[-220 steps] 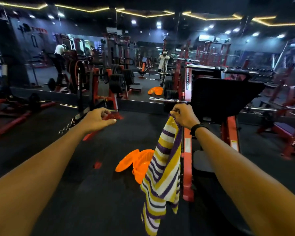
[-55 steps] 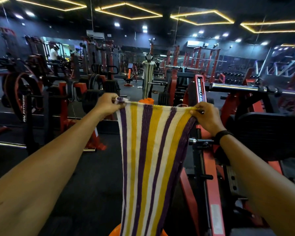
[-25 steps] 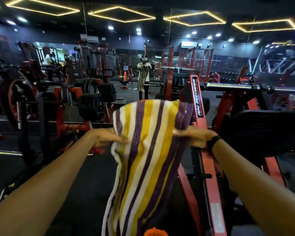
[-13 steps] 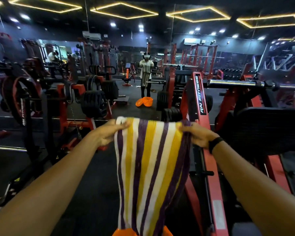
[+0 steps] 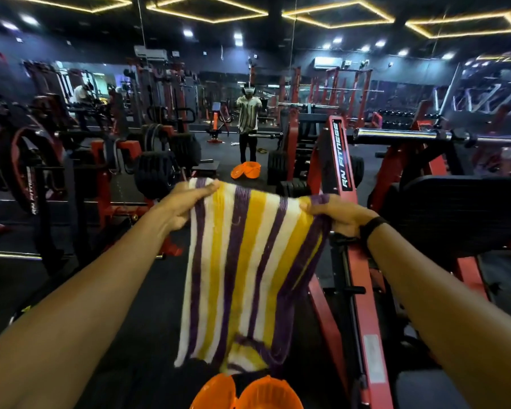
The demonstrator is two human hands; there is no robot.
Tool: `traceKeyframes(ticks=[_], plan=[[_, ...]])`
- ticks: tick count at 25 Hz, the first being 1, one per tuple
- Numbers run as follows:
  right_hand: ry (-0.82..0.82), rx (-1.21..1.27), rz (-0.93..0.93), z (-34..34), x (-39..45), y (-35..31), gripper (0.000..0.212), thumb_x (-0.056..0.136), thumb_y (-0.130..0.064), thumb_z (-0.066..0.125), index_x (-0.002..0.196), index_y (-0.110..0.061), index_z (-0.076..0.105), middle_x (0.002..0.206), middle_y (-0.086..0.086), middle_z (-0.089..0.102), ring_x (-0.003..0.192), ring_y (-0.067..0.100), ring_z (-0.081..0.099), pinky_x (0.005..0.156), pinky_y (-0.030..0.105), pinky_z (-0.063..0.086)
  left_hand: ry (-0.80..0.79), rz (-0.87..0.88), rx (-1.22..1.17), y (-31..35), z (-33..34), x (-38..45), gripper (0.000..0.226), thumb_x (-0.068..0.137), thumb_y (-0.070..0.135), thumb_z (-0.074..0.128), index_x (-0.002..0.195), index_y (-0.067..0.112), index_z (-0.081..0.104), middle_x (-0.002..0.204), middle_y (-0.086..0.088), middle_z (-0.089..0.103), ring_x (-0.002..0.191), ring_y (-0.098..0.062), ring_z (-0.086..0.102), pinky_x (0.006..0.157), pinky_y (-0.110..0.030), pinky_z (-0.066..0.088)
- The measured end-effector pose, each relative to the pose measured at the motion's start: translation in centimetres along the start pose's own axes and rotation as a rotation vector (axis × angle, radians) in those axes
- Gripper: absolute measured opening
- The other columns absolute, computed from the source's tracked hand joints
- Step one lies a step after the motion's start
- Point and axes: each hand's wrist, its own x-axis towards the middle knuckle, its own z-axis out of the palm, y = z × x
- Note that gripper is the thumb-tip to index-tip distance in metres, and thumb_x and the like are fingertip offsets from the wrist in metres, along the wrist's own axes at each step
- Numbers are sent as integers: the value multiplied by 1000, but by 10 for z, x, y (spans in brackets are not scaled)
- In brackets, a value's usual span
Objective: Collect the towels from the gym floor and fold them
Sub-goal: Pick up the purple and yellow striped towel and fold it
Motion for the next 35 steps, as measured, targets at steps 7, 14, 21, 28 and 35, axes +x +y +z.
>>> traceKeyframes(ticks=[7, 14, 21, 28, 35], plan=[[253, 112, -156, -4, 1, -46, 12, 85, -5, 64, 95, -10, 67, 81, 3, 75, 74, 14, 72, 66, 28, 59, 184, 126, -63, 24, -5, 18, 22, 79, 18, 76, 97, 7, 67, 94, -11, 72, 81, -20, 71, 74, -37, 59], [156, 26, -136, -11, -2, -52, 23, 88, 4, 58, 101, -15, 63, 79, -1, 73, 74, 14, 70, 65, 29, 59, 119, 226, 3, 24, 3, 11, 14, 88, 6, 64, 99, 13, 67, 82, 1, 73, 69, -7, 69, 60, -22, 57], [497, -354, -222, -22, 4, -41, 18, 77, 0, 74, 82, -16, 65, 78, -1, 67, 64, 6, 66, 70, 28, 58, 226, 356, 107, 21, 3, 14, 24, 77, 4, 75, 101, 3, 70, 81, 4, 72, 68, -5, 68, 69, -23, 57], [574, -303, -269, -36, 15, -28, 50, 65, -1, 84, 97, -27, 56, 112, 14, 60, 102, 31, 61, 86, 46, 55, 236, 362, 146, 22, 3, 13, 43, 72, 3, 80, 107, 11, 57, 86, -1, 68, 75, -7, 66, 61, -19, 55], [539, -1144, -313, -45, 15, -9, 10, 79, -21, 75, 74, -19, 67, 84, 9, 64, 83, 23, 61, 74, 28, 46, 72, 371, 1087, 12, -14, 21, 28, 70, 40, 80, 87, 18, 75, 88, -1, 68, 88, -16, 60, 76, -33, 52]])
